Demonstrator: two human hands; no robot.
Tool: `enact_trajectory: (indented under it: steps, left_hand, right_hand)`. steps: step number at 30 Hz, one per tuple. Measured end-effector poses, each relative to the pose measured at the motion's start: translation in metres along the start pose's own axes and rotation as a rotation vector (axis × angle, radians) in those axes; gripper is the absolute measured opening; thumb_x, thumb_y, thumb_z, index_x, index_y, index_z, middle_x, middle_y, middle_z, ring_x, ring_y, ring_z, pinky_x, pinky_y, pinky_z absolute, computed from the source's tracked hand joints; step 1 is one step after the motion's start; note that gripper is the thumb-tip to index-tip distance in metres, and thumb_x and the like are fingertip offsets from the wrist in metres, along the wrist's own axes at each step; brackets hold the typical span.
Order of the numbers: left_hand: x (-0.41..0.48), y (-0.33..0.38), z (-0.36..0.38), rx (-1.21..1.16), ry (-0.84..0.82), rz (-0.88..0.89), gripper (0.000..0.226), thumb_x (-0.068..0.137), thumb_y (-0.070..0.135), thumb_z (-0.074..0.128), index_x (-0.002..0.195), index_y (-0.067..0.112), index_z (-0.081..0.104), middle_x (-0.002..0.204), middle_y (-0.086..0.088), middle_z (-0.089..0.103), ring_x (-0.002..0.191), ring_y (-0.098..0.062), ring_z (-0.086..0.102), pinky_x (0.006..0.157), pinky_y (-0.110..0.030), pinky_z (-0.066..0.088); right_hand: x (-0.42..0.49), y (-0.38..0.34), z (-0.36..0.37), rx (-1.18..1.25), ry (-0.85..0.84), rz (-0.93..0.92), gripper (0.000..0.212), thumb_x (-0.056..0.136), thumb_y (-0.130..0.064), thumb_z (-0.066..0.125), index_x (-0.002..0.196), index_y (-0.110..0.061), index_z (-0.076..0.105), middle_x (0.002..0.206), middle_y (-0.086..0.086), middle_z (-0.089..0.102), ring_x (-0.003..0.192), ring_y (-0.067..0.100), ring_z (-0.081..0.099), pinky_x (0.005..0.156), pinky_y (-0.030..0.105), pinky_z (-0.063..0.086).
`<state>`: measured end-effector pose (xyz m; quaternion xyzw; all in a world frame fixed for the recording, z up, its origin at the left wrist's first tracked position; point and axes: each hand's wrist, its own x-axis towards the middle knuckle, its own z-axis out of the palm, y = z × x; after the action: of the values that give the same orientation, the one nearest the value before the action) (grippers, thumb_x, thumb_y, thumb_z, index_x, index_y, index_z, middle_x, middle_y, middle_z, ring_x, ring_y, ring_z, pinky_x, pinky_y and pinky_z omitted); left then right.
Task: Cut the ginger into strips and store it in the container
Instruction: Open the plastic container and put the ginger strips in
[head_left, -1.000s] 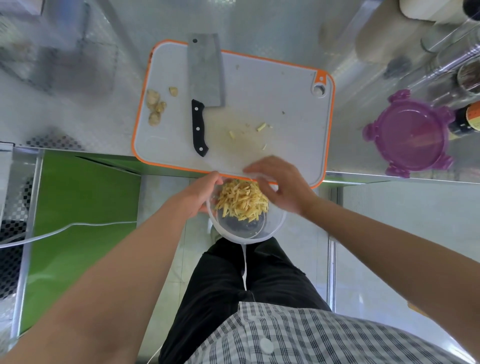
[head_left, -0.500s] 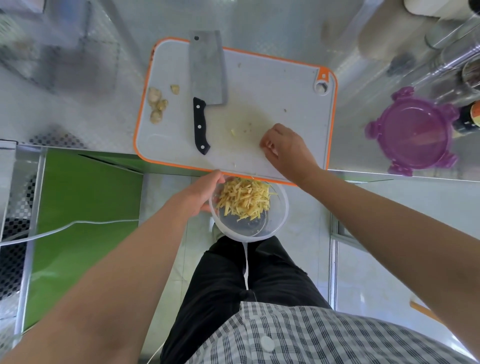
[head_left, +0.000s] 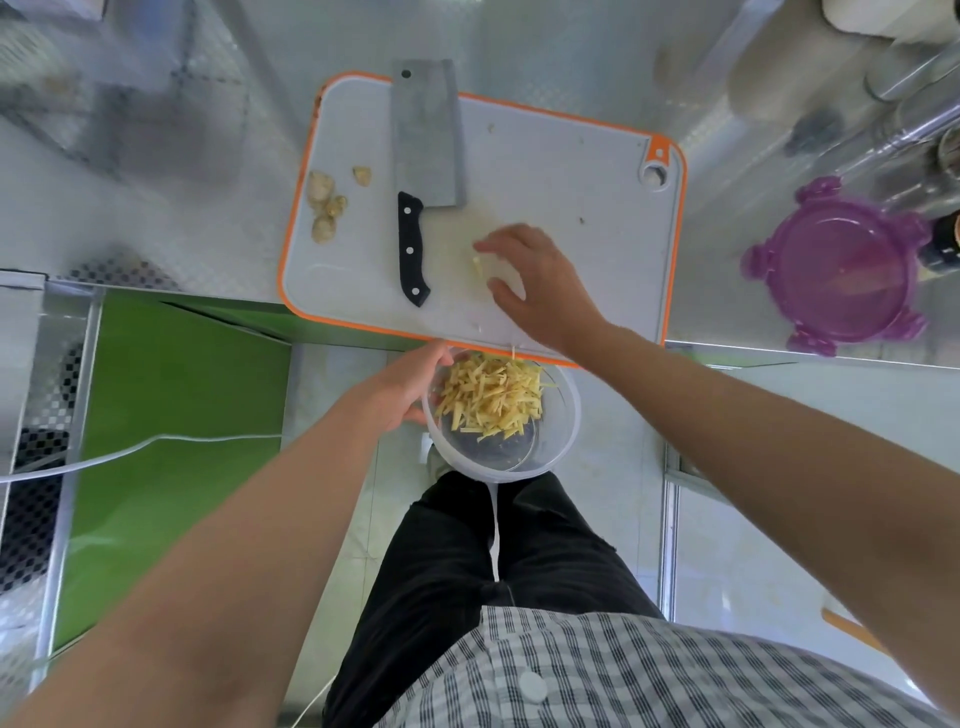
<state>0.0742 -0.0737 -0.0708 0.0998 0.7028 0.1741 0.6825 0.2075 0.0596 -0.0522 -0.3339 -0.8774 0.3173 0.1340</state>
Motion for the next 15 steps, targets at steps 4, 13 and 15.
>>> enact_trajectory:
  steps: [4,13,15]
  left_hand:
    - [0.001,0.001,-0.002,-0.018,0.001,-0.004,0.038,0.090,0.029,0.038,0.119,0.015,0.058,0.107,-0.009,0.064,0.086,-0.021,0.062,0.075,-0.037,0.054]
    - [0.006,-0.001,-0.003,-0.028,0.005,0.003,0.038,0.091,0.030,0.037,0.122,0.019,0.057,0.114,-0.007,0.063,0.093,-0.021,0.061,0.085,-0.040,0.053]
    - [0.006,-0.002,-0.004,-0.013,-0.009,0.006,0.039,0.090,0.033,0.036,0.122,0.023,0.056,0.122,-0.007,0.059,0.101,-0.024,0.060,0.088,-0.043,0.053]
  right_hand:
    - [0.018,0.000,0.014,-0.171,-0.072,-0.034,0.042,0.079,-0.005,0.058,0.121,-0.001,0.060,0.125,0.016,0.056,0.111,0.038,0.050,0.098,0.043,0.043]
    - [-0.051,-0.011,0.016,-0.093,-0.169,-0.228,0.018,0.078,0.003,0.058,0.090,-0.005,0.069,0.090,0.010,0.061,0.085,0.028,0.054,0.076,0.034,0.046]
    - [-0.060,-0.014,0.012,-0.057,-0.232,-0.248,0.017,0.082,-0.002,0.057,0.092,-0.007,0.069,0.089,0.008,0.061,0.084,0.025,0.054,0.073,0.034,0.047]
